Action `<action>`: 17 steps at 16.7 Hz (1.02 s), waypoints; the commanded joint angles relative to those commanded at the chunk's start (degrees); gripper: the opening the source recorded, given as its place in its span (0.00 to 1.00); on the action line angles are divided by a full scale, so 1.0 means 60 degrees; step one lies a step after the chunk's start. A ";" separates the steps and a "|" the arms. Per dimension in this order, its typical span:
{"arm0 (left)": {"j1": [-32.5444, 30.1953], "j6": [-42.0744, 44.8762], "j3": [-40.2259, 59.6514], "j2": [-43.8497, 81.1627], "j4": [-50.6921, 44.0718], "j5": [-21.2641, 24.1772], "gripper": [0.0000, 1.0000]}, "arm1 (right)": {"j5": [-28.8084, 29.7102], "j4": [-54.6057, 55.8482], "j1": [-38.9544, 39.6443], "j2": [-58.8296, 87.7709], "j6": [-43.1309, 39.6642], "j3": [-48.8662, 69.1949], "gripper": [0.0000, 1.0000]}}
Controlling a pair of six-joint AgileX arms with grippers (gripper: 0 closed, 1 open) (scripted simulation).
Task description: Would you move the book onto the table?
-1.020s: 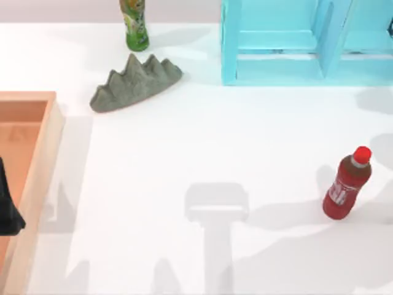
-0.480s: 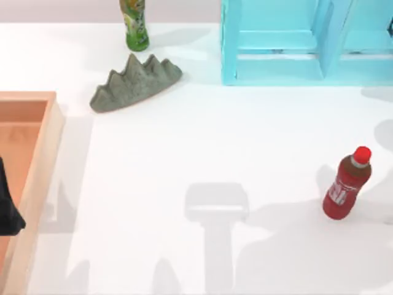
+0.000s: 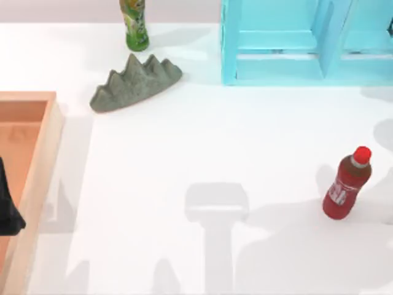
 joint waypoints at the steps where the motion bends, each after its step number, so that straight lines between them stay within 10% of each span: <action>1: 0.0000 0.0000 0.0000 0.0000 0.0000 0.0000 1.00 | 0.0000 0.0000 0.0000 0.0000 0.0000 0.0000 0.32; 6: 0.0000 0.0000 0.0000 0.0000 0.0000 0.0000 1.00 | 0.0000 0.0000 0.0000 0.0000 0.0000 0.0000 0.00; 17: 0.0000 0.0000 0.0000 0.0000 0.0000 0.0000 1.00 | 0.0002 -0.0267 -0.0101 -0.0360 -0.0024 -0.0219 0.00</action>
